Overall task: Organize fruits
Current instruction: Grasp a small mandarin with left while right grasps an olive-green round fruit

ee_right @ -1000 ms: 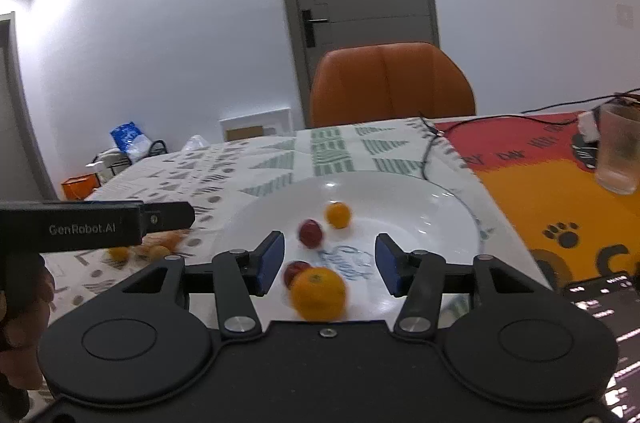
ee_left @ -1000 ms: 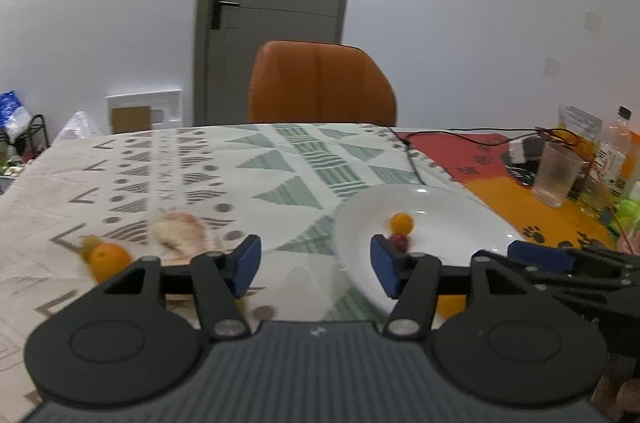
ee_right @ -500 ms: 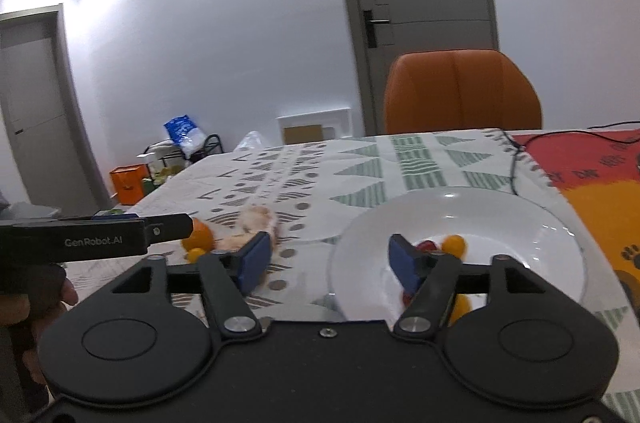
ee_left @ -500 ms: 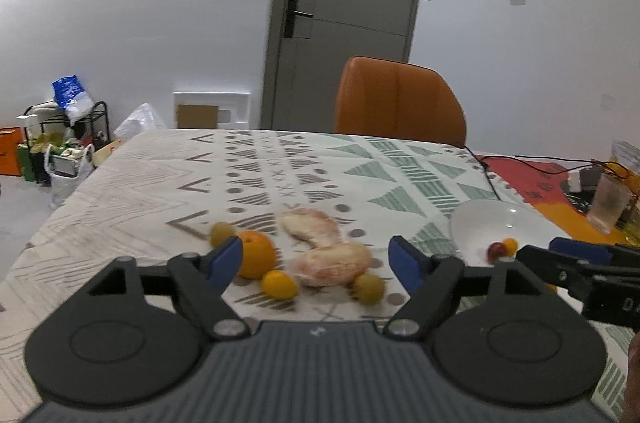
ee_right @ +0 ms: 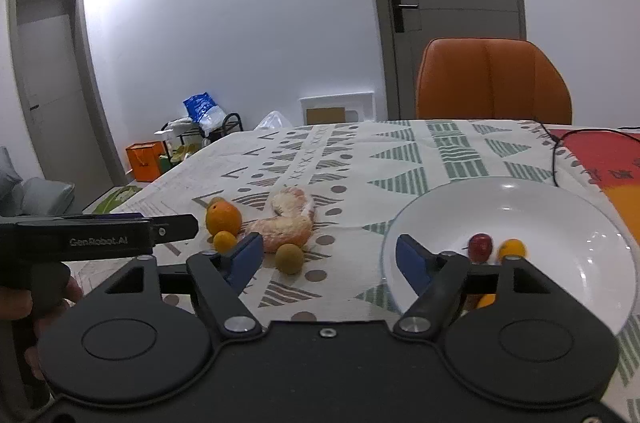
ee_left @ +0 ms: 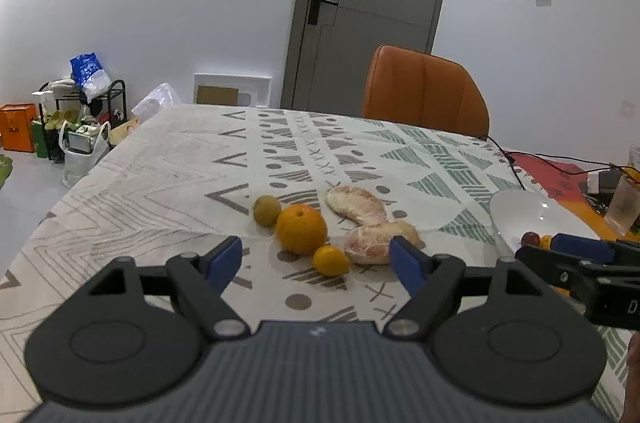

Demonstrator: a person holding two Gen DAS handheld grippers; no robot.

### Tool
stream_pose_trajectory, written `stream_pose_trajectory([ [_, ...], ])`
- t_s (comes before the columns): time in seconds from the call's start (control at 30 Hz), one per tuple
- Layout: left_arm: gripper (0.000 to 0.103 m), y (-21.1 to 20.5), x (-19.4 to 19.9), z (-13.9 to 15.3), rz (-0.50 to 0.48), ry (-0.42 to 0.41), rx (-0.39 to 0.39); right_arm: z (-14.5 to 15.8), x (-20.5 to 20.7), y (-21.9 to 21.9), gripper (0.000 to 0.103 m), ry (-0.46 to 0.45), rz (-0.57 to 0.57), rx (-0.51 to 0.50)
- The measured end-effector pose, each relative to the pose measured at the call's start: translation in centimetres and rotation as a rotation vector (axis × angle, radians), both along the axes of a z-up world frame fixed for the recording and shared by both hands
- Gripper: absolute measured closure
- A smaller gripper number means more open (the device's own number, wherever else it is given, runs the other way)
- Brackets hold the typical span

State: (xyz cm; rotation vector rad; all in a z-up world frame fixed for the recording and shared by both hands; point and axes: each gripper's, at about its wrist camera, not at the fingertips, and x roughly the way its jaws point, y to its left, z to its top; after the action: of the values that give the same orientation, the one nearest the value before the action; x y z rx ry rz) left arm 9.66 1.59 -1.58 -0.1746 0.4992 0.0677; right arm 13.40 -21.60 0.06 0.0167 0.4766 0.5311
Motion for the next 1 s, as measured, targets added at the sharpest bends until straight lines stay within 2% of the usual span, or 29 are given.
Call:
stream_pose_trajectory([
  [0.2,0.024,0.5,0.3,-0.7,0.005,0.004,-0.018,-0.4,0.4,1.3,0.030,0.007,0.036,-0.009],
  [0.43,0.027,0.8,1.2,-1.5,0.001,0.021,-0.058,-0.9,1.3,3.0,0.042,0.022,0.087,-0.038],
  [0.67,0.040,0.8,2.0,-2.0,-0.019,0.030,-0.070,-1.8,2.2,4.3,0.057,0.054,0.107,-0.068],
  [0.8,0.051,1.0,2.3,-2.3,-0.024,0.040,-0.081,-2.3,2.5,4.7,0.062,0.066,0.116,-0.077],
  [1.0,0.056,1.1,2.9,-2.7,-0.032,0.048,-0.100,-2.6,3.0,5.3,0.065,0.070,0.114,-0.096],
])
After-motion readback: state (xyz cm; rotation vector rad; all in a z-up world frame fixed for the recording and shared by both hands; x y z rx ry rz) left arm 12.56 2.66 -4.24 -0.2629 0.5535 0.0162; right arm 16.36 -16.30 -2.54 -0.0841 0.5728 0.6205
